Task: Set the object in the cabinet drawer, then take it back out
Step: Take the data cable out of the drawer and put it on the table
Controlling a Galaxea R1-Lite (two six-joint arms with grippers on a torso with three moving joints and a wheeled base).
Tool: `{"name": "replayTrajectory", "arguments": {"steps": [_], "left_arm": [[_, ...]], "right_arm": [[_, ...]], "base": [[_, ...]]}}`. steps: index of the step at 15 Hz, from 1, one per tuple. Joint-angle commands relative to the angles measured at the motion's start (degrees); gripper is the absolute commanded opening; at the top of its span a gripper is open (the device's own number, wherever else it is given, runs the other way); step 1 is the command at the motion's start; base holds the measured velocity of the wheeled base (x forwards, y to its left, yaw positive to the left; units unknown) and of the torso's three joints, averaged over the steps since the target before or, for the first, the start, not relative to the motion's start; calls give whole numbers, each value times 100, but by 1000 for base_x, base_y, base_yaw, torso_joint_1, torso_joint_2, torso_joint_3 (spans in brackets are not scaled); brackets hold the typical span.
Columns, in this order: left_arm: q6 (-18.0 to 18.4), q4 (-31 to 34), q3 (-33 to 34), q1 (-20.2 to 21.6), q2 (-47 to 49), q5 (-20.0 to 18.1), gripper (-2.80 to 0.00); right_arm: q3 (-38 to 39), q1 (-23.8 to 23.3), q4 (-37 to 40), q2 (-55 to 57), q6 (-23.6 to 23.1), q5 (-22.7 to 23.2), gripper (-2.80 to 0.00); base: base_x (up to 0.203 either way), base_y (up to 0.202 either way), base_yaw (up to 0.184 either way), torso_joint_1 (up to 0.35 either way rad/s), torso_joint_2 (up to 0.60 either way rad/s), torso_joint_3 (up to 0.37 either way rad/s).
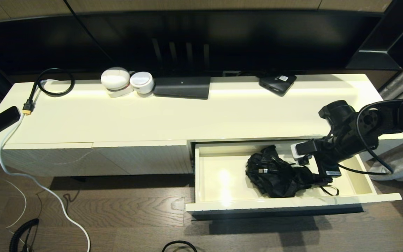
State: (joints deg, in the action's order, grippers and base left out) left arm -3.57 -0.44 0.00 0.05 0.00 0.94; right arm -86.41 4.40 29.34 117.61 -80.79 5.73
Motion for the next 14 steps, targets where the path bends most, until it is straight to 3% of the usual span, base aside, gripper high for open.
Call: {"name": "replayTrajectory", "arguments": {"steps": [1,14], "left_arm": [[-3,0,0,-1,0,3,-280],[-3,0,7,4,0,3,-280]], "right_arm": [[-11,8,19,0,-51,5,0],[-19,70,-157,255,81,4,0]], "base": [[0,0,0,0,0,0],[0,0,0,0,0,0]]}}
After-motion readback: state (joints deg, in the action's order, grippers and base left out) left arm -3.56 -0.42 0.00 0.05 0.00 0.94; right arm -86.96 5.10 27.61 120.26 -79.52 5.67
